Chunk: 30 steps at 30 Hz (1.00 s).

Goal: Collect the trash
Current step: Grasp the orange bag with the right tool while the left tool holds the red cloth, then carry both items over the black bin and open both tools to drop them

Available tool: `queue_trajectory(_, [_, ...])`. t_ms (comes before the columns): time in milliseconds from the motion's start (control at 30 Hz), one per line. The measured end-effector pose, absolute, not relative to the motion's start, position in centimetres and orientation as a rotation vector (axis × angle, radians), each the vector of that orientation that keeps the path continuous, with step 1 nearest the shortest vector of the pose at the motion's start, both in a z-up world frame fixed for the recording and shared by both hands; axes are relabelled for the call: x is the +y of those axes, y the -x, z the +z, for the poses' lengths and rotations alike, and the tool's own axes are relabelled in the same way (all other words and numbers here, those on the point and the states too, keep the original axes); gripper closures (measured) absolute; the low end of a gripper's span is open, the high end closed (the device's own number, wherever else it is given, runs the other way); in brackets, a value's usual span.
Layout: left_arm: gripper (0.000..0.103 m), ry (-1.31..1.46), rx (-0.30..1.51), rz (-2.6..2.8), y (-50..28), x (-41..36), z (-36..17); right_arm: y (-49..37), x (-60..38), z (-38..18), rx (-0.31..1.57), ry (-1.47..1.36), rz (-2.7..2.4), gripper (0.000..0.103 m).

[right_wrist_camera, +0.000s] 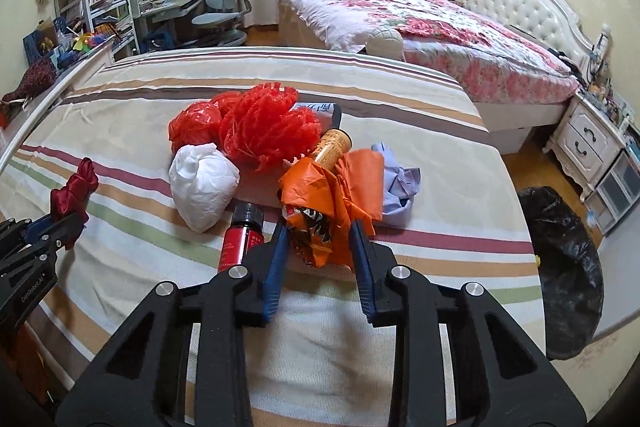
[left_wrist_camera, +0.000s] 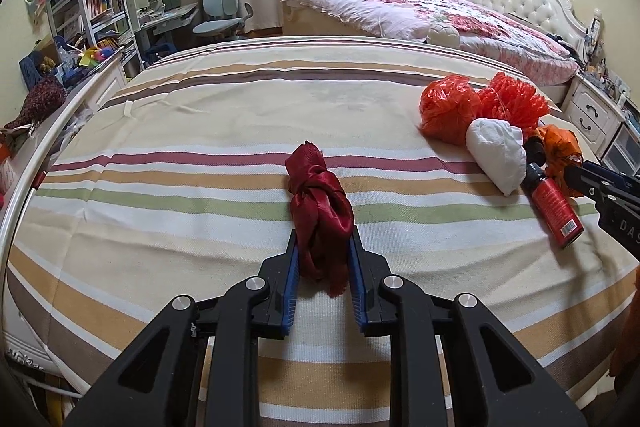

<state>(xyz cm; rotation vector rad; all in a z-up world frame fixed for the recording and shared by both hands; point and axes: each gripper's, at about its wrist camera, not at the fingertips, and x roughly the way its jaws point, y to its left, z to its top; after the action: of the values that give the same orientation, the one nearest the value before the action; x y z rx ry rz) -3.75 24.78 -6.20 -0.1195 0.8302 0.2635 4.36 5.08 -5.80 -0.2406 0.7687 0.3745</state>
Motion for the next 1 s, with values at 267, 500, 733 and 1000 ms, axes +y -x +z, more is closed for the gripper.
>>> queue_trajectory(267, [0.081,0.138,0.814,0.242,4.1,24.8,-5.6,-3.0,4.3,-4.9,0.747,0.219,0.376,0.079])
queue_trajectory(500, [0.081,0.131,0.776,0.202,4.3,23.4,-4.1,-1.9,2.6,-3.5,0.718,0.185,0.366,0.079])
queue_trajectory(733, [0.081,0.113,0.723,0.116,4.0,19.9,-2.1,-1.7,-1.0,-2.0,0.681,0.129,0.304,0.079])
queue_trajectory(1000, [0.081,0.066,0.681,-0.043,2.0,13.5,-0.5,-2.2,-7.1,-1.4,0.658,0.076,0.169,0.079])
